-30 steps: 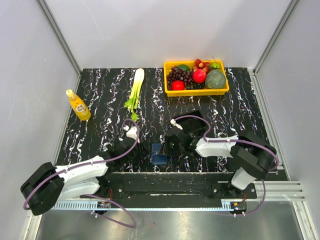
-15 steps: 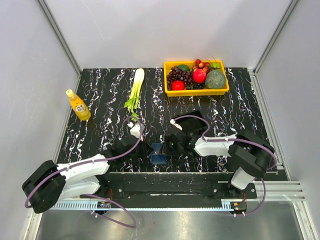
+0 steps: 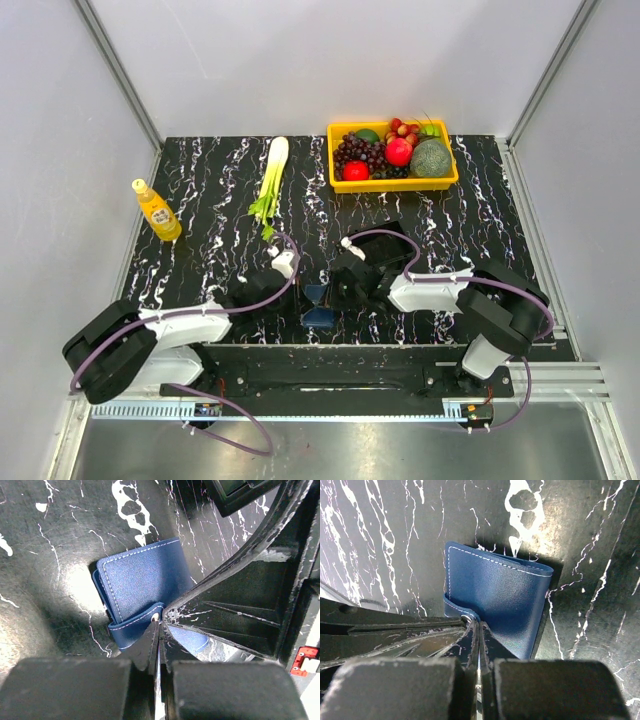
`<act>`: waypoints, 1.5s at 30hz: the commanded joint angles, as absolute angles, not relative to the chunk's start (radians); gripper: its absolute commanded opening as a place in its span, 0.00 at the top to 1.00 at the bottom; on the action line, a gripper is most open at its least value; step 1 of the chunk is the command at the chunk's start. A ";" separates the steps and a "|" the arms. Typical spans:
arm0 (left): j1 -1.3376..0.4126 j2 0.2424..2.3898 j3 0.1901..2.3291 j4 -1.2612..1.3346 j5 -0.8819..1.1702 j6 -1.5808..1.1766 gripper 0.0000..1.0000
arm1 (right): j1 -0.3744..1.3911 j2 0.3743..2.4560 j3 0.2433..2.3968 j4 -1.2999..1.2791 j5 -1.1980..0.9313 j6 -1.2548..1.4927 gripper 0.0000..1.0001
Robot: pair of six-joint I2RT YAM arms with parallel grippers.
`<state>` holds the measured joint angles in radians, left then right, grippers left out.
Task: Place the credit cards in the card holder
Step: Close the card holder at the center of the board.
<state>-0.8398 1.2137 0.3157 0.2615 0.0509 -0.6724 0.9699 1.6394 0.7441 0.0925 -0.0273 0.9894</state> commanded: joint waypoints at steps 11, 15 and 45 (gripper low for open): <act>-0.856 1.188 0.319 0.267 -0.066 -0.727 1.00 | 0.969 1.664 0.772 0.025 0.003 0.960 1.00; -0.856 1.080 0.327 0.235 -0.113 -0.697 1.00 | 0.969 1.666 0.773 0.023 0.003 0.959 1.00; -0.914 1.000 0.445 -0.027 -0.359 -0.707 0.20 | 0.968 1.482 0.819 -0.098 0.147 0.845 0.47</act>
